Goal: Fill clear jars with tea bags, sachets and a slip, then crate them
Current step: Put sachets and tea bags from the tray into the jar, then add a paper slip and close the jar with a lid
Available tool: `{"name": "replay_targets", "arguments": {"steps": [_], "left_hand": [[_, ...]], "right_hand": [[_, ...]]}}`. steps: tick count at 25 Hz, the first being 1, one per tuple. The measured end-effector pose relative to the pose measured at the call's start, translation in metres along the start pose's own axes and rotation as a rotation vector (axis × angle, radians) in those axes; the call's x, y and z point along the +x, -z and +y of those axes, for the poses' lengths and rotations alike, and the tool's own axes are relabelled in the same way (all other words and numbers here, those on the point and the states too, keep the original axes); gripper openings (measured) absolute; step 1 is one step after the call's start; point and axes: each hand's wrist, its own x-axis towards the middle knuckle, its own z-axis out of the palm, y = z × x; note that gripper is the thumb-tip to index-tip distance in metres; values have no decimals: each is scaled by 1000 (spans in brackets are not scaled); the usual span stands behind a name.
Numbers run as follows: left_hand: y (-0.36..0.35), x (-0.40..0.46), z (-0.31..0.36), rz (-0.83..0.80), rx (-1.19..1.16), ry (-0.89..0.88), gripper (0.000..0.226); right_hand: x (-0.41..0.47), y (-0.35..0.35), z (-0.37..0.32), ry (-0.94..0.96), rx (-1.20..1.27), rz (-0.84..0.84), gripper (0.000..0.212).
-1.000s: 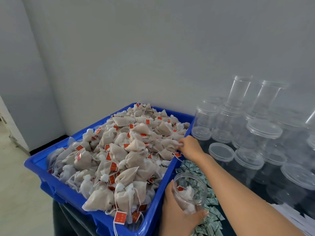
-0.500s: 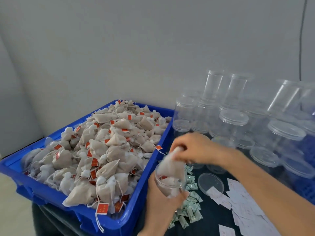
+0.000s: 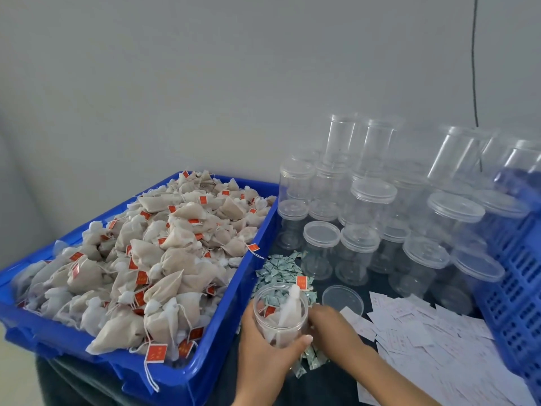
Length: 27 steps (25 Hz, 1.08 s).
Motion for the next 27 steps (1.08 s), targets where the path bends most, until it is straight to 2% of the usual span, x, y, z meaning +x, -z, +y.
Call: {"name": "replay_targets", "arguments": {"steps": [6, 8, 10, 11, 12, 14, 16, 18, 21, 23, 25, 26, 27], "left_hand": [[-4, -4, 5, -5, 12, 4, 102], [-5, -5, 5, 7, 22, 7, 105], [-5, -5, 5, 21, 46, 6, 106], [-6, -5, 5, 23, 56, 8, 107], [-8, -5, 5, 17, 67, 5, 108], [-14, -6, 5, -20, 122, -9, 112], [-23, -10, 7, -91, 184, -29, 114], [-30, -14, 9, -155, 212, -45, 114], [-40, -20, 14, -178, 146, -73, 103], [-50, -23, 16, -202, 89, -112, 90], [-64, -28, 17, -218, 41, -108, 87], [-70, -31, 15, -222, 29, -96, 91], [-78, -34, 11, -232, 30, -88, 95]], "right_hand": [[-2, 17, -2, -86, 56, 205, 20], [-10, 42, -6, -124, 221, 432, 16], [-25, 68, -14, -17, 393, 665, 8], [-34, 80, -20, 94, 361, 678, 5], [-42, 87, -26, 202, 254, 596, 6], [-51, 91, -35, 293, -40, 307, 15], [-54, 92, -35, 197, -287, 88, 20], [-57, 96, -31, 116, -333, -53, 22], [-71, 99, -11, 147, 43, 114, 24], [-81, 106, 7, 112, 300, 310, 22], [-95, 107, 39, -51, 454, 564, 17], [-101, 104, 56, -174, 428, 598, 16], [-109, 97, 73, -301, 343, 531, 17]]}}
